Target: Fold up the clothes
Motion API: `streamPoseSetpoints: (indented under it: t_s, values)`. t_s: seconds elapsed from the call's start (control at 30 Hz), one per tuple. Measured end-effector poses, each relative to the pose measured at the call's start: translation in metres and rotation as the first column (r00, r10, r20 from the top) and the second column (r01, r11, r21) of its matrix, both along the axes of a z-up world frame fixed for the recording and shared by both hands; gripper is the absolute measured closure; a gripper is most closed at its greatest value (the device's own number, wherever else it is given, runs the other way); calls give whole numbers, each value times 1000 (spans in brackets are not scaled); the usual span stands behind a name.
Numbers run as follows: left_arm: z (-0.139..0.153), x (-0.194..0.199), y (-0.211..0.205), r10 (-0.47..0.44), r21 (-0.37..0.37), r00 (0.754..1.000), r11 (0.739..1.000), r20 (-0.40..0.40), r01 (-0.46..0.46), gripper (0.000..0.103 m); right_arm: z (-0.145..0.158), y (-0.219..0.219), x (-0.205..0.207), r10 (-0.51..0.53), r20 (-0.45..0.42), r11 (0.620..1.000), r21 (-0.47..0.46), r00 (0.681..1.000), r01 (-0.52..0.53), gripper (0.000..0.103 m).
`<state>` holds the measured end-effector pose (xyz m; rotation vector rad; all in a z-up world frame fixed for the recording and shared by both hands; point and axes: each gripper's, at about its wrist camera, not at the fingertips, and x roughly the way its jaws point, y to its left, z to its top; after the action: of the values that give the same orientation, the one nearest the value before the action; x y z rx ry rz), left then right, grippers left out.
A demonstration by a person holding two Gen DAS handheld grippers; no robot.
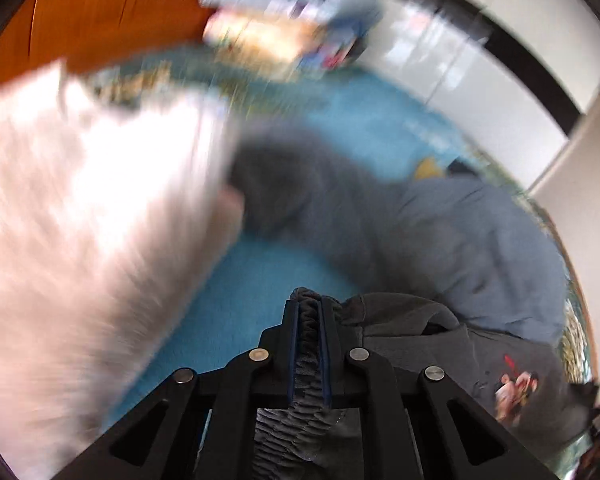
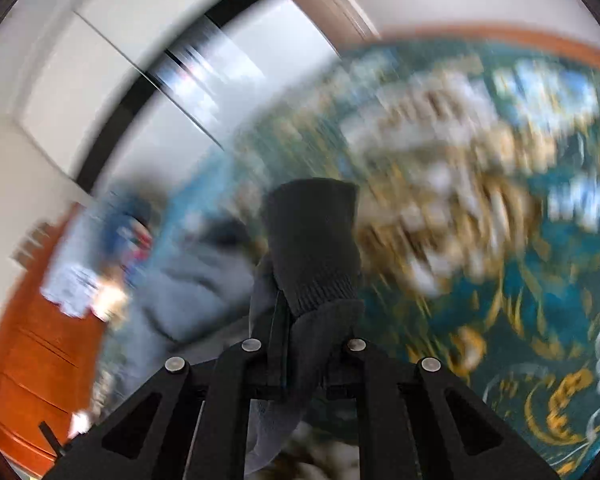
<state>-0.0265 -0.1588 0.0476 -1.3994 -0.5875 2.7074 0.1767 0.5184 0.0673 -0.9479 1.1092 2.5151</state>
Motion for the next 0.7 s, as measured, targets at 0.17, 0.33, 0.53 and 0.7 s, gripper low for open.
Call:
streamPoseSetpoints:
  t_s: [0.17,0.33,0.53,0.7]
  values:
    - [0,-2,-2,18,27,999,999,39,-19,88,-43,-2,-4,18,82,998,-64,996,-13,88]
    - [29,41,-11,-58,74,998,996,4,57,53,-8,-7,21,82,21,996,-27,996,-82,53]
    - [38,146,-30,-109,52,994,993,-27,110,31,1,-52,93,253,-33,967,-18,967,-254,38]
    - [4,200,-62,-7,-92,998,996,69,13,31,-37,-94,163,351,73,932,64,933,-356,38]
